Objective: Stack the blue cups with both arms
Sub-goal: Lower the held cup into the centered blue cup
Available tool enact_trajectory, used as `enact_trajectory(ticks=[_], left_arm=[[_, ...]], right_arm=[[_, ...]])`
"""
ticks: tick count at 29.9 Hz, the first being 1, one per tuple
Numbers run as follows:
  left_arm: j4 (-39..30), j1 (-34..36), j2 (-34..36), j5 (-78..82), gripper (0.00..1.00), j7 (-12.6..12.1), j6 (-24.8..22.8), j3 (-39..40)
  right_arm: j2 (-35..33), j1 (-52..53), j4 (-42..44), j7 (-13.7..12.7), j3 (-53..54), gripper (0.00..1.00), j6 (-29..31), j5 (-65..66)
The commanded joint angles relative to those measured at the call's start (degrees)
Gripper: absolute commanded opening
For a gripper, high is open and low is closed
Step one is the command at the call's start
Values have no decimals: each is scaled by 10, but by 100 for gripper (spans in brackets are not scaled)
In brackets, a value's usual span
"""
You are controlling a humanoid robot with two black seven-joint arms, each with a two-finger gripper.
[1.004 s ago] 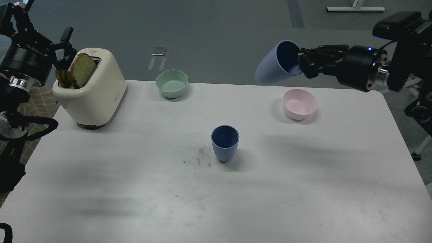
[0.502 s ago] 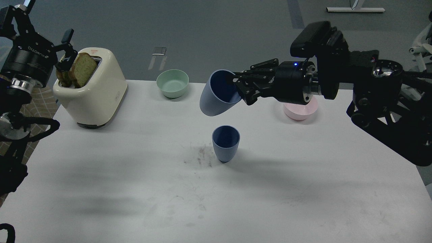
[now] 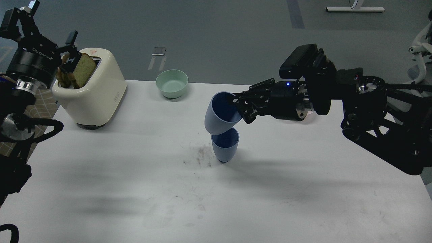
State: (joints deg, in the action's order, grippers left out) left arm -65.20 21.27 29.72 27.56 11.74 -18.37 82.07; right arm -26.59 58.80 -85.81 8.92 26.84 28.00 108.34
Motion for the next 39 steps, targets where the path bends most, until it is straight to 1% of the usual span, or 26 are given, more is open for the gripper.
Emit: enact_trajectory(ticks=[1, 7, 11, 29, 32, 39], left_arm=[[-2, 0, -5, 1, 98, -2, 0, -3], [-2, 1, -5, 1, 98, -2, 1, -3], [-2, 1, -6, 1, 98, -2, 0, -3], [-3, 1, -6, 1, 98, -2, 0, -7], [-3, 1, -6, 1, 98, -2, 0, -6], [-3, 1, -7, 1, 98, -2, -1, -7]], right_arm=[[5, 0, 6, -3, -4, 2, 0, 4], [7, -6, 9, -4, -6, 3, 0, 5], [7, -15, 11, -5, -6, 5, 0, 7], [6, -34, 18, -8, -6, 7, 0, 13], [6, -36, 18, -10, -6, 12, 0, 18], [5, -37, 20, -10, -6, 18, 0, 19]])
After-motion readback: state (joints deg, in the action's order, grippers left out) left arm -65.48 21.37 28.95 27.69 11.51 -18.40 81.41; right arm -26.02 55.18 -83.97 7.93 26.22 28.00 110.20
